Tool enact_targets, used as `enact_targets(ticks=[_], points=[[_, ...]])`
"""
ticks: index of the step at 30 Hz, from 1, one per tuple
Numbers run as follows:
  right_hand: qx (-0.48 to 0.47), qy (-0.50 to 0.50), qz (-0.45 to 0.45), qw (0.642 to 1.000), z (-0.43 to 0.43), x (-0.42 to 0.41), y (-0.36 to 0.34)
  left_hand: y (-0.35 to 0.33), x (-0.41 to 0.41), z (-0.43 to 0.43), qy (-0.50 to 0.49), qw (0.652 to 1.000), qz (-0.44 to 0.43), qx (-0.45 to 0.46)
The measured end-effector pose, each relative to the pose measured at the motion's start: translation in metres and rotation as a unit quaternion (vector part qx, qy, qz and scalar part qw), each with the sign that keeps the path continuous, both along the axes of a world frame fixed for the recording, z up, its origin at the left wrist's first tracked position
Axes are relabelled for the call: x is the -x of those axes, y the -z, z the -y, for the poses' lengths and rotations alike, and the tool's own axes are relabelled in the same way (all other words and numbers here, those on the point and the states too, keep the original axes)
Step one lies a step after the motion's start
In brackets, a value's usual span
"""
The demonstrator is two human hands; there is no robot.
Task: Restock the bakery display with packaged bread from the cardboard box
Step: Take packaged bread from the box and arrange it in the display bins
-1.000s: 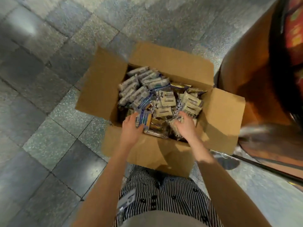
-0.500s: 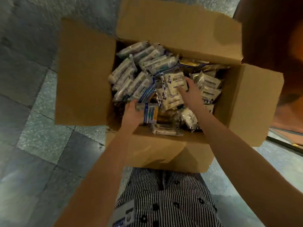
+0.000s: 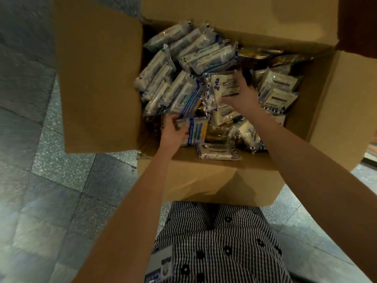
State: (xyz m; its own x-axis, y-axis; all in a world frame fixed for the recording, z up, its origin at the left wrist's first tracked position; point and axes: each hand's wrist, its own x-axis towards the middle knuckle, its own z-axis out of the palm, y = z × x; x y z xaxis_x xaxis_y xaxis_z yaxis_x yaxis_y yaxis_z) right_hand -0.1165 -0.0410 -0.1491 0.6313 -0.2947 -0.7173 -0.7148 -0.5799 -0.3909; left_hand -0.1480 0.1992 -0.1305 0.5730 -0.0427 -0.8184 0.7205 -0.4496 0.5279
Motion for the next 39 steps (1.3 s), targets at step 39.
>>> enact_targets(ticks=[39], points=[[-0.196,0.265,0.069,0.942,-0.033,0.057,-0.089,-0.097,0.066,-0.025,-0.258,0.965,0.049,-0.019]])
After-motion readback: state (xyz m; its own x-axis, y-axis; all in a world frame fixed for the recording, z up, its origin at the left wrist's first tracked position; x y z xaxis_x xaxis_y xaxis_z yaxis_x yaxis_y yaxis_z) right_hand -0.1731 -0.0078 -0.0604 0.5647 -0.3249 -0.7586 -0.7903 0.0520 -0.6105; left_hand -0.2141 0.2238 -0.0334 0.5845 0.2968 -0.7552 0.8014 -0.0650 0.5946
